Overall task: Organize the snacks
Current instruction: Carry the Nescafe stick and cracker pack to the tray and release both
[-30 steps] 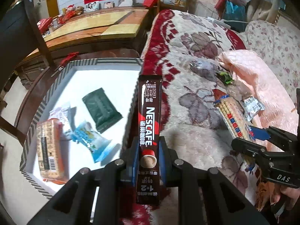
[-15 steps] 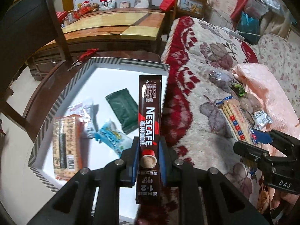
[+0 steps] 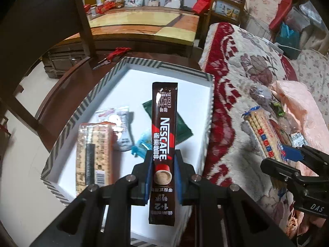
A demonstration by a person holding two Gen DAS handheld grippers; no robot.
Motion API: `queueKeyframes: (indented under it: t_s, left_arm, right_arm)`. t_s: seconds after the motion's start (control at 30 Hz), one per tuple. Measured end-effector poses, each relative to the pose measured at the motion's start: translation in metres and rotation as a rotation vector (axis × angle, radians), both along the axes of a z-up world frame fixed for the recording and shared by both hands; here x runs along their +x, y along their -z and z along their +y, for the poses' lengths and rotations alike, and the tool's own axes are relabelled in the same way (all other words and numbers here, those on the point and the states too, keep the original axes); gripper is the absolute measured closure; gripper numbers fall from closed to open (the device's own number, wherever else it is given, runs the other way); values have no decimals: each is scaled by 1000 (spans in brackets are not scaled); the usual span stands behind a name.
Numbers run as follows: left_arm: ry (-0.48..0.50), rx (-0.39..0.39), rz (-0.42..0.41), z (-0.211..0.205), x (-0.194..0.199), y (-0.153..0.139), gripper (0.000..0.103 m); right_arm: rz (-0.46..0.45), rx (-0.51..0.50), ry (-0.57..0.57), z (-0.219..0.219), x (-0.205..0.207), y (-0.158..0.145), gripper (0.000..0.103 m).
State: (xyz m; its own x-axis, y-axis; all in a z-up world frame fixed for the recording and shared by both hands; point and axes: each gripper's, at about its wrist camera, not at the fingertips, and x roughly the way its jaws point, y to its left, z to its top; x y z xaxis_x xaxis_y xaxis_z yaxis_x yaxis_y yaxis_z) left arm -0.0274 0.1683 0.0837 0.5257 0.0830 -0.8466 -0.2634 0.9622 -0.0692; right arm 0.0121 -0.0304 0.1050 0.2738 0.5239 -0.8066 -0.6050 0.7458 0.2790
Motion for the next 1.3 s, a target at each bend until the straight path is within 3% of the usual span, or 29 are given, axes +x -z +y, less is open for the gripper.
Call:
queueKeyframes:
  t_s: [0.7,1.3]
  left_arm:
    - [-86,-12,28,40,11,17,82]
    - [-124,-29,46,61,23,28,82]
  right_arm:
    - [-11,-4,-113,82,31,-5,48]
    - [12,-44,-150,132,57,17,48]
